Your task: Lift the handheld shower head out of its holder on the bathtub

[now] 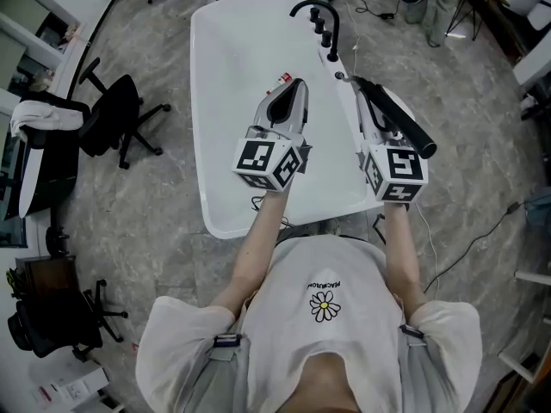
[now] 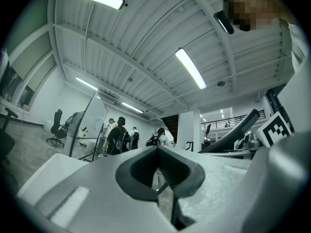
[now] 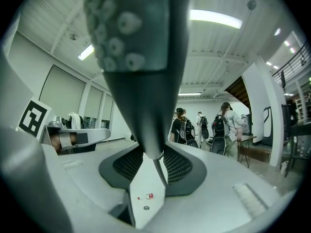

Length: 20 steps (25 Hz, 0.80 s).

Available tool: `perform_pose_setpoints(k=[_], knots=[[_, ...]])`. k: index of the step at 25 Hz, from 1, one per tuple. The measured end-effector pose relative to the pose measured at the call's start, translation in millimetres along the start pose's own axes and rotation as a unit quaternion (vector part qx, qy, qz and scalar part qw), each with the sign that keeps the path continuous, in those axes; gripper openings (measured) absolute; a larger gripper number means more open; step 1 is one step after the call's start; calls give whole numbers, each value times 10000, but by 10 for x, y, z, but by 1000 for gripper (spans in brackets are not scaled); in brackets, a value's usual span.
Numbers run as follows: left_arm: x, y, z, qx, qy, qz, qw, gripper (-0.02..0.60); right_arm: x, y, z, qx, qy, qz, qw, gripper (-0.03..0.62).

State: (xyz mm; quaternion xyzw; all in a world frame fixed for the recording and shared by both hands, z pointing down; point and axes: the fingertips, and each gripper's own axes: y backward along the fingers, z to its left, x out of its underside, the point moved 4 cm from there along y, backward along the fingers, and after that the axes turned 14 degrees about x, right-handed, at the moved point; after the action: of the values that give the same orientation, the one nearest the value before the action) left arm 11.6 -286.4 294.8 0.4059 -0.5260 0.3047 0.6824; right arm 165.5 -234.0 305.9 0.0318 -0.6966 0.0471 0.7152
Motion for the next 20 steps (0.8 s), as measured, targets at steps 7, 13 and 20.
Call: perform_pose_setpoints(k=[7, 13, 20], knots=[[35, 15, 5, 5, 6, 13, 10000, 1, 49, -9, -50, 101, 18, 19, 9999, 150], [46, -4, 19, 41, 28, 14, 10000, 1, 27, -41, -43, 69, 0, -19, 10000, 150], [93, 10, 57, 27, 54, 64, 10000, 1, 25, -56, -28, 90, 55, -77, 9999, 150]])
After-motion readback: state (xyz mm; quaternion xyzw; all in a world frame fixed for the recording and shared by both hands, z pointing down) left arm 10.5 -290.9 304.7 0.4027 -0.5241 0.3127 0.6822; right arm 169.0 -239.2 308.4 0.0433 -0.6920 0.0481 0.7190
